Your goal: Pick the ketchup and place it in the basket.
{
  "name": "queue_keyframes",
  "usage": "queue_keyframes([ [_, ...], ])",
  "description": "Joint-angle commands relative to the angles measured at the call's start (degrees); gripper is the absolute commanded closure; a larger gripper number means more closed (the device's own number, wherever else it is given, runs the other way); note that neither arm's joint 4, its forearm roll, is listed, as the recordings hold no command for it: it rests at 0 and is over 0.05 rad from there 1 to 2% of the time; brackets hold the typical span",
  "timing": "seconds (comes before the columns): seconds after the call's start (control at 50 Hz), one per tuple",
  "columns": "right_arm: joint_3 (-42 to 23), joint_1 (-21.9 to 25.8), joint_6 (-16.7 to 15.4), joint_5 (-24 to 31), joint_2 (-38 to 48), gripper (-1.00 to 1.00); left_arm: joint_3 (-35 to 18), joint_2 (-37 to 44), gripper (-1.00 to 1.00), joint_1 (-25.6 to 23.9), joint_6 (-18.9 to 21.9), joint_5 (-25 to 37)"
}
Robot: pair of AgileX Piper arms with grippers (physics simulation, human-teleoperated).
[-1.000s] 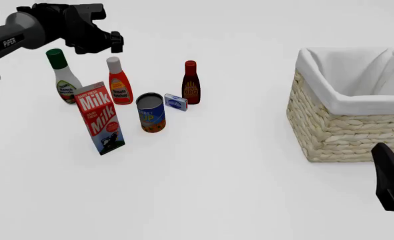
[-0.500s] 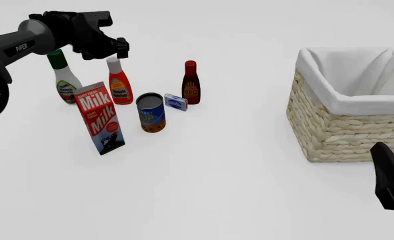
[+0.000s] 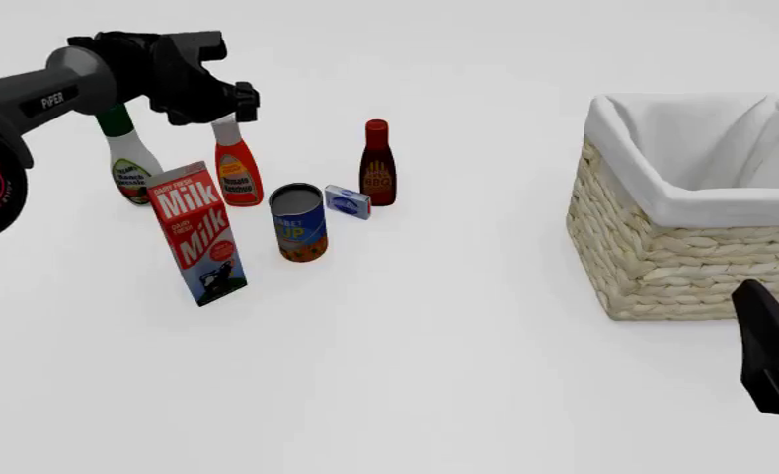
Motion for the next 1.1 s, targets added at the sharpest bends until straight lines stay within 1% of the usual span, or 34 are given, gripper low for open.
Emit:
queue_keyframes([
  [0.02,0.0,0.0,0.1,0.1,-0.1,-1.00,0.3,0.2,-1.00,0.1,-0.1,-0.3],
  [0.44,0.0,0.1,0.2,0.3,-0.2,-1.00,2.4,0.5,-1.00,0.1,-0.4,-1.6],
  [0.6,0.0,0.1,0.1,0.1,0.0,-1.00,2.2,0.7,-1.00,0.3,-0.1,-1.4],
  [0.7,0.0,0.1,0.2,0.2,-0.1,-1.00,3.4,0.8,-1.00,0.3,-0.3,-2.2],
  [1.06,0.0,0.1,0.2,0.1,0.0,-1.00,5.1,0.6,-1.00,-0.1,-0.8,-3.2],
  [1.08,0.0,0.1,0.2,0.3,-0.2,-1.00,5.3,0.5,1.00,-0.2,-0.8,-3.2],
  [1.1,0.0,0.1,0.3,0.3,-0.3,-1.00,5.5,0.4,1.00,-0.2,-0.9,-3.3],
])
